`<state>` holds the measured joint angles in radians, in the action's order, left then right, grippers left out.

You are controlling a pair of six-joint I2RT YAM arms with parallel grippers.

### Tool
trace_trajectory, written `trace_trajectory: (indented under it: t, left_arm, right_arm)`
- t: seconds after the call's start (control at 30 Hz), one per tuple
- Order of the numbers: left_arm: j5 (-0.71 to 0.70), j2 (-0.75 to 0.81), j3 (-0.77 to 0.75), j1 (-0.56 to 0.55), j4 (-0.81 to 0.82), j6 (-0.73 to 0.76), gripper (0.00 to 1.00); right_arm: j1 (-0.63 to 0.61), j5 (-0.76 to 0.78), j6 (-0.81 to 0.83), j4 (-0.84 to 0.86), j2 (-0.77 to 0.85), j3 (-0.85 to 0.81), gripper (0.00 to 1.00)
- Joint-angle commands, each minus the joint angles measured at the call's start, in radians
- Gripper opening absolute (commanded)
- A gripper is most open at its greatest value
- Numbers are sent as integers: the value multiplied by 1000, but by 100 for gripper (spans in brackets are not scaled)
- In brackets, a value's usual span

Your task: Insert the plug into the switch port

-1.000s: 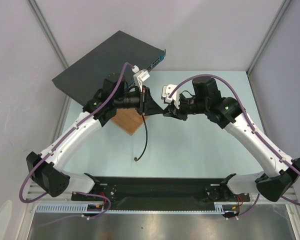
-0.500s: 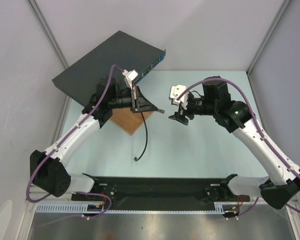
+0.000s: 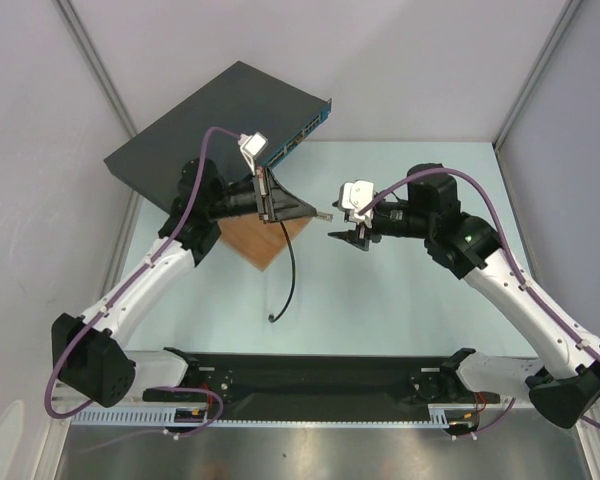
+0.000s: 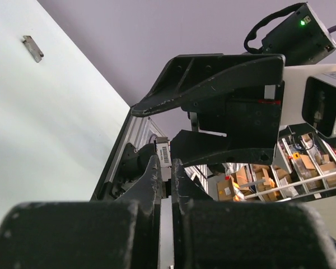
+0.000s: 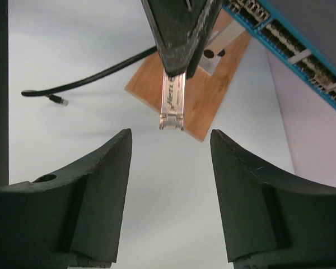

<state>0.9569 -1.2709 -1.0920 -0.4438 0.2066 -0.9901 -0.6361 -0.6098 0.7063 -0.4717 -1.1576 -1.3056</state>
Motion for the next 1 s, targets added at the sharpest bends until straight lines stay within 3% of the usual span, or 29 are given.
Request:
trace_trajectory:
  t: [0.0, 0.17, 0.27, 0.4, 0.57, 0.67, 0.7, 0.73, 0.8, 0.83, 0.97]
  left_arm:
    - [9, 27, 7, -12, 59, -41, 0]
    - [10, 30, 38, -12, 115, -113, 0]
    - [13, 33, 44, -10, 131, -122, 0]
    - [14, 41, 58, -12, 143, -136, 0]
    - [17, 41, 64, -10, 162, -148, 0]
    - [17, 41, 64, -10, 160, -147, 0]
    - [14, 42, 63, -10, 157, -148, 3]
    - [11, 45, 55, -4, 149, -136, 20]
    - [9, 48, 38, 8, 137, -116, 37]
    - [8, 50, 24, 22, 117, -76, 51]
    - [6, 62, -147, 60, -19, 97, 75]
  right_arm:
    - [-20, -1, -22, 99, -10, -30, 61]
    - [-45, 7, -1, 97, -24, -44, 59]
    - [-53, 19, 10, 99, -28, -44, 52]
    - [-54, 31, 4, 120, -33, -46, 37]
    - [-60, 41, 22, 113, -33, -43, 31]
    - [-62, 45, 16, 117, -31, -43, 14]
    - [-62, 51, 12, 125, -30, -41, 2]
    - [-63, 53, 6, 128, -30, -43, 0]
    - [-63, 59, -10, 124, -31, -43, 0]
    - [-62, 62, -11, 122, -33, -41, 0]
    - [-39, 53, -71, 128, -43, -31, 0]
